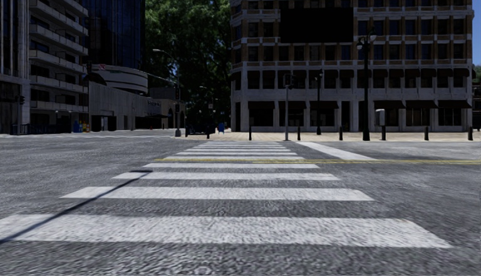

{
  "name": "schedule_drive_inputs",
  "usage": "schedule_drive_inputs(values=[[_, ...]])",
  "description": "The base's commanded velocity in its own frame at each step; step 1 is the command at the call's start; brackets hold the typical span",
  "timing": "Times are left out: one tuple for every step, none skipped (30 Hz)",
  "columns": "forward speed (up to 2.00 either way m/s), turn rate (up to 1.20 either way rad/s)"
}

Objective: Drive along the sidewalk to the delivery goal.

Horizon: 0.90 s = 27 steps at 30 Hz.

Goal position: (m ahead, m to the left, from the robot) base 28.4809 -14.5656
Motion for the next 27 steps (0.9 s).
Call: schedule_drive_inputs(values=[[1.59, 0.0], [1.59, 0.0], [1.59, 0.0], [1.59, 0.0], [1.59, 0.0], [1.59, 0.0], [1.59, 0.0], [1.59, 0.0], [1.59, 0.0], [1.59, 0.0], [1.59, 0.0], [1.59, 0.0], [1.59, 0.0], [1.59, 0.0], [1.59, 0.0], [1.59, 0.0], [1.59, 0.0], [1.59, 0.0], [1.59, 0.0], [1.59, 0.0], [1.59, 0.0], [1.59, 0.0], [1.59, 0.0], [1.6, 0.0], [1.6, 0.0], [1.6, 0.0], [1.6, 0.0]])
